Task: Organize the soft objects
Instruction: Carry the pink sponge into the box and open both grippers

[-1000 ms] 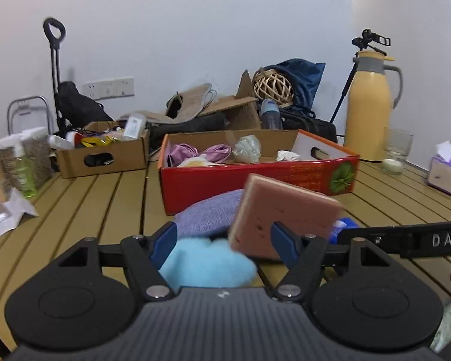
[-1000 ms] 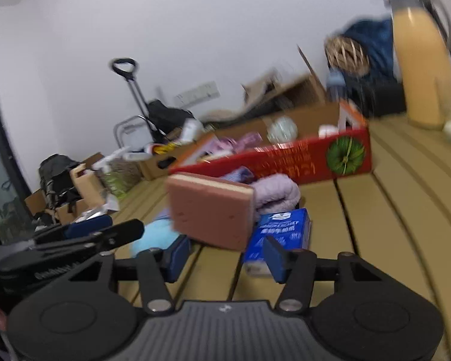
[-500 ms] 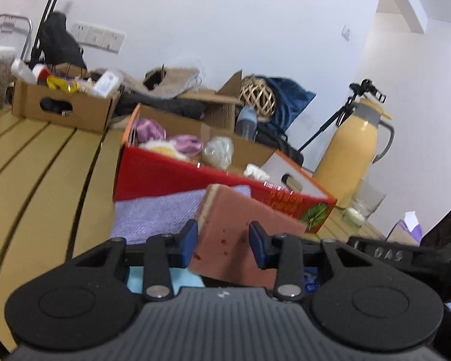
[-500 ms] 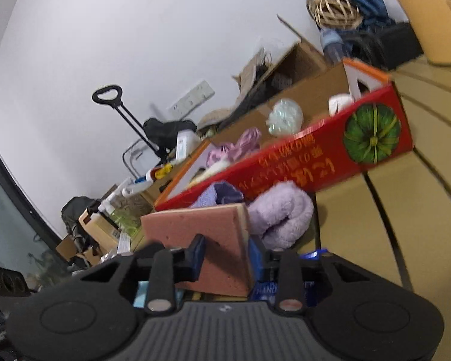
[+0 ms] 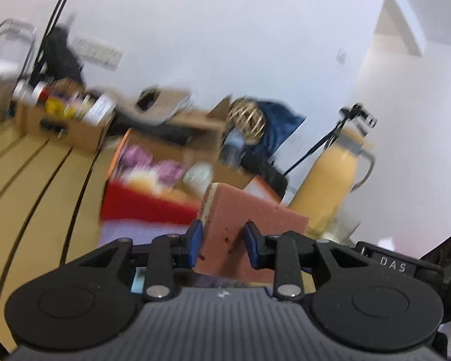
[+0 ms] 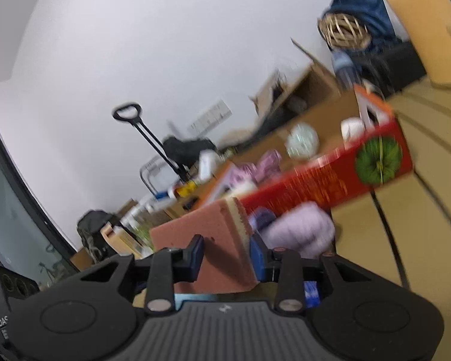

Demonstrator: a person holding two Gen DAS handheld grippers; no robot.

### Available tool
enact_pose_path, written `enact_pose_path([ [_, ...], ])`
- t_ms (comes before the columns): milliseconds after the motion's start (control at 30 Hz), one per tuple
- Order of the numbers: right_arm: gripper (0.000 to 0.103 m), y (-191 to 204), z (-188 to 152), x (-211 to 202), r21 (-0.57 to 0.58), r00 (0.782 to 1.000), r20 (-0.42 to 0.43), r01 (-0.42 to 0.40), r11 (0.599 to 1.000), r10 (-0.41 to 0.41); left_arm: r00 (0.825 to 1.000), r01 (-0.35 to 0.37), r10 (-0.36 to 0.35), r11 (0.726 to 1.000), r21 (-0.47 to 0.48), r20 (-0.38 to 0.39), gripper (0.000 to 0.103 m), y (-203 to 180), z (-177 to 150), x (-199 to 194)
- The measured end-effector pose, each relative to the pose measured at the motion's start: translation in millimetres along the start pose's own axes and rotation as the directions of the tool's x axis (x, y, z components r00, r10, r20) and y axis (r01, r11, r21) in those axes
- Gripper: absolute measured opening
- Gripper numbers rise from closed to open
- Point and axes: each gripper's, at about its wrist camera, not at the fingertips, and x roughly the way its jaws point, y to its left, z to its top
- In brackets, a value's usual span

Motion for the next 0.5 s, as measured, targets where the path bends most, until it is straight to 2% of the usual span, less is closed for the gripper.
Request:
enact_pose_path([
  [133,0.032,8,53,0,-0.004,0.999,0.037,-0.013,1.000,0.013,0.997,0.017,-0.017,1.000,0.004,-0.070,0.030,-12,55,45],
  [233,0.032,-7,108,35,0.031,1.000,0.004,0.023,0.999,-0.023,0.986,-0.038,0.034,0.999,-0.022,-0.162,0.030,-3,88,116],
  [333,0.031,-33,152,97,0.059,0.990,-0.101,0.101,0.993,-0.095,0.958,-0.124,0.090,0.986,-0.110,-0.271,0.030,24,100,180],
  [400,0.031,-47,164,134,0.057,0.977,-0.166,0.146,0.988,-0.134,0.925,-0.178,0.104,0.968,-0.175,-0.364,0.031,48,99,218],
  [433,0.031,-54,168,153,0.047,0.966,-0.199,0.180,0.983,-0.167,0.914,-0.204,0.120,0.962,-0.184,-0.387,0.031,58,97,229],
  [500,0.030,-70,167,188,0.042,0.942,-0.271,0.217,0.975,-0.198,0.890,-0.252,0.183,0.961,-0.116,-0.419,0.031,67,92,247],
])
